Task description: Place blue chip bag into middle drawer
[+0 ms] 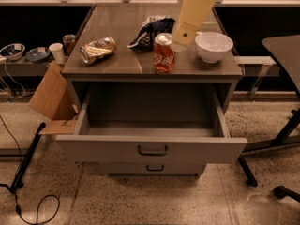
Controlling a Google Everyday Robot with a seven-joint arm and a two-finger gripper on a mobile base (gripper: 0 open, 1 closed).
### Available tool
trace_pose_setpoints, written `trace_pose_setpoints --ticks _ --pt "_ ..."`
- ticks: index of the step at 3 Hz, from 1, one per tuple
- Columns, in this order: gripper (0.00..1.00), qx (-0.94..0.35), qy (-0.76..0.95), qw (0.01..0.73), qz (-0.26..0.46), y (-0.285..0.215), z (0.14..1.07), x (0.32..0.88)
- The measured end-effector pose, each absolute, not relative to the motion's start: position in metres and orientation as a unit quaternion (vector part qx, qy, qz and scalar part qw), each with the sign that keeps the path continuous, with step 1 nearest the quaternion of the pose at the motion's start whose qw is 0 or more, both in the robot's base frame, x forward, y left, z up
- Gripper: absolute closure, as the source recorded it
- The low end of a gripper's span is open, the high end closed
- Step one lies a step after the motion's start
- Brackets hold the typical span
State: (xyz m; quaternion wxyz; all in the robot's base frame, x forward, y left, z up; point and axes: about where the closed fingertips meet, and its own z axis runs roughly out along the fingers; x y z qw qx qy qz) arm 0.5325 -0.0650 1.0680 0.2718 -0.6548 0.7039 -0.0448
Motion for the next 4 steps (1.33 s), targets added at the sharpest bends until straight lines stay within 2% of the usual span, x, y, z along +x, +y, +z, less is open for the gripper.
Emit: trace_pose_setpoints --ticks 2,4 --pt "0.00 -0.614 0.730 0.299 -0.027 -0.010 1.052 0.538" --pt "0.00 -0.593 0.750 0.291 -0.040 -0.009 1.048 0.550"
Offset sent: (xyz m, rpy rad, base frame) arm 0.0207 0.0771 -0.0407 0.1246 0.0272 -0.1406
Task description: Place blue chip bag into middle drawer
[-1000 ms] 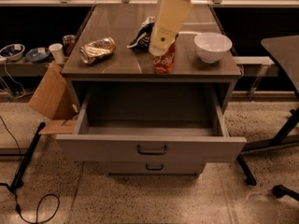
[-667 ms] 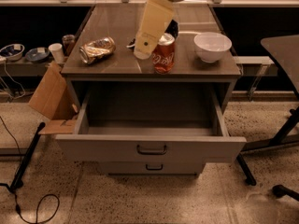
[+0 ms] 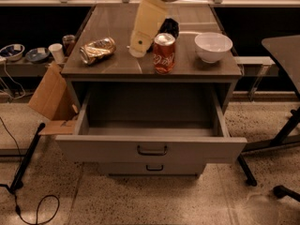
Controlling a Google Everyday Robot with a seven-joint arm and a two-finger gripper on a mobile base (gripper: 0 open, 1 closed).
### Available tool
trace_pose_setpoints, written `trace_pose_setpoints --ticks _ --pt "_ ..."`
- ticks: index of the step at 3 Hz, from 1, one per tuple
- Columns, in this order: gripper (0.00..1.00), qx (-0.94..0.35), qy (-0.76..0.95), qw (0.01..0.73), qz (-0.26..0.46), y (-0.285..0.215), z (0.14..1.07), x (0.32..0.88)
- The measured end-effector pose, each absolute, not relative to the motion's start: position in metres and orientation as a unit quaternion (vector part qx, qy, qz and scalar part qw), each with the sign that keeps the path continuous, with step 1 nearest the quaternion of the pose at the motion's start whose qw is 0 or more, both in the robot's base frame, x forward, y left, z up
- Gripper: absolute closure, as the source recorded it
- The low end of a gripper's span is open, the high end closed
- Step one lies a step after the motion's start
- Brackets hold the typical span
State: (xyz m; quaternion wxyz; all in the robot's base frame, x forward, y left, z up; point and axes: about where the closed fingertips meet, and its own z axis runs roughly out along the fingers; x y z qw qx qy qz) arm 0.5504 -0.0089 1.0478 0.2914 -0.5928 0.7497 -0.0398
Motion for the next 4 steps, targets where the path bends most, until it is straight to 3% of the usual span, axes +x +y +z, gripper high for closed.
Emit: trace_pose_setpoints --ticks 4 --pt "0.00 -0.440 0.853 0.263 -0.098 -0.037 0.979 0.651"
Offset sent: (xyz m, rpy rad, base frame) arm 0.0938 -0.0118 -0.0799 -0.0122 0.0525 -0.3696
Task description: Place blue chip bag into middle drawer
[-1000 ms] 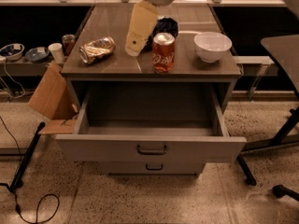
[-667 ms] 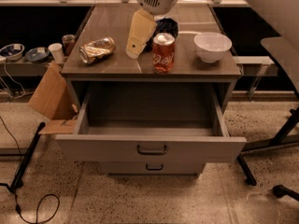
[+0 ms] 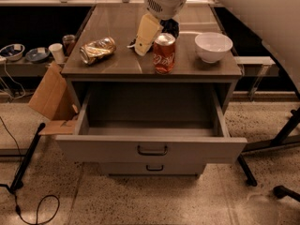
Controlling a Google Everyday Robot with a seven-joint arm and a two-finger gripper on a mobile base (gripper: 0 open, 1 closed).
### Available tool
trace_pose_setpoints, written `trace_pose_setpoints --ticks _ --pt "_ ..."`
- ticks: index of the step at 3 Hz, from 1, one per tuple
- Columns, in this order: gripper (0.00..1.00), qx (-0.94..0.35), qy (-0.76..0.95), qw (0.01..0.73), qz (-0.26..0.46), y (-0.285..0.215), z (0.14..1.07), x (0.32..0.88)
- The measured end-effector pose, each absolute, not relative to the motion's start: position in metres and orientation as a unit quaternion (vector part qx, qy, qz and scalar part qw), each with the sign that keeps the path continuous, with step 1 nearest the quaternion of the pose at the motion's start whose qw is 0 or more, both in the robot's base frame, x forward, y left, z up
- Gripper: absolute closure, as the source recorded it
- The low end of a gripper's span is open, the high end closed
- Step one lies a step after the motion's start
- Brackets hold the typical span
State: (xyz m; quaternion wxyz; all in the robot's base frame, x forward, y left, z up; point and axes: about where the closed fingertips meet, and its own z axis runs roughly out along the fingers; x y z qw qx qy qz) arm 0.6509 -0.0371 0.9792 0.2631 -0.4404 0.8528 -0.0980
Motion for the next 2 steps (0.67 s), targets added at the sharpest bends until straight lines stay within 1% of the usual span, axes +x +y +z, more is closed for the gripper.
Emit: trace_pose_setpoints --ticks 1,2 --pt "0.00 -0.417 0.860 0.273 -0.111 -0.0495 0.9821 0.6732" --pt "0.00 -0.417 0.860 0.273 -0.111 -0.0495 0.9821 0.6732"
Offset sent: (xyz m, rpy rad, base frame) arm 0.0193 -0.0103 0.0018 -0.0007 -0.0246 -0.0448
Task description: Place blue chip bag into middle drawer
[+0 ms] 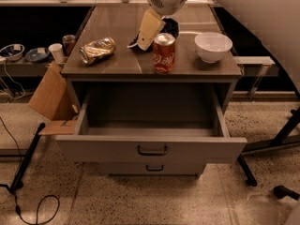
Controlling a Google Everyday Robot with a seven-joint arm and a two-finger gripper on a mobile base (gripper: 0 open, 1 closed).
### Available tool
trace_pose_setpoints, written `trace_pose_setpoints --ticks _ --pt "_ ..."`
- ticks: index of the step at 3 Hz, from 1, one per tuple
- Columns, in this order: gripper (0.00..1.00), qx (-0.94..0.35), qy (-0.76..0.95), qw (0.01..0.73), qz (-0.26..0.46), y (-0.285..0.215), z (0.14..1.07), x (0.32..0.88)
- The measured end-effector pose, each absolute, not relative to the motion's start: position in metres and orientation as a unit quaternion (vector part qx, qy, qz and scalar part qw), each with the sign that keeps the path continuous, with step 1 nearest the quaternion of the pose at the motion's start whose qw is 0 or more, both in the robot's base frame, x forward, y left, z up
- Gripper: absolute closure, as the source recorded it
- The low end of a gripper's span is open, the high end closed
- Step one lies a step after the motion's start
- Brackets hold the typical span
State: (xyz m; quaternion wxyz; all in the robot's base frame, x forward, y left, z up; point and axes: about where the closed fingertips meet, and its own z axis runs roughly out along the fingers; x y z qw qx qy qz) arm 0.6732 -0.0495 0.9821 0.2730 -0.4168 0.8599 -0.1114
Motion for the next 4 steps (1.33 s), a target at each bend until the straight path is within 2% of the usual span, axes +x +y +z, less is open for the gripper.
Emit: trace_pose_setpoints --ticks 2,4 --pt "0.00 -0.383 0.867 0.297 -0.115 -0.031 0.984 0.675" --pt "0.00 -0.321 0.886 0.322 -0.090 0.020 0.975 0.687"
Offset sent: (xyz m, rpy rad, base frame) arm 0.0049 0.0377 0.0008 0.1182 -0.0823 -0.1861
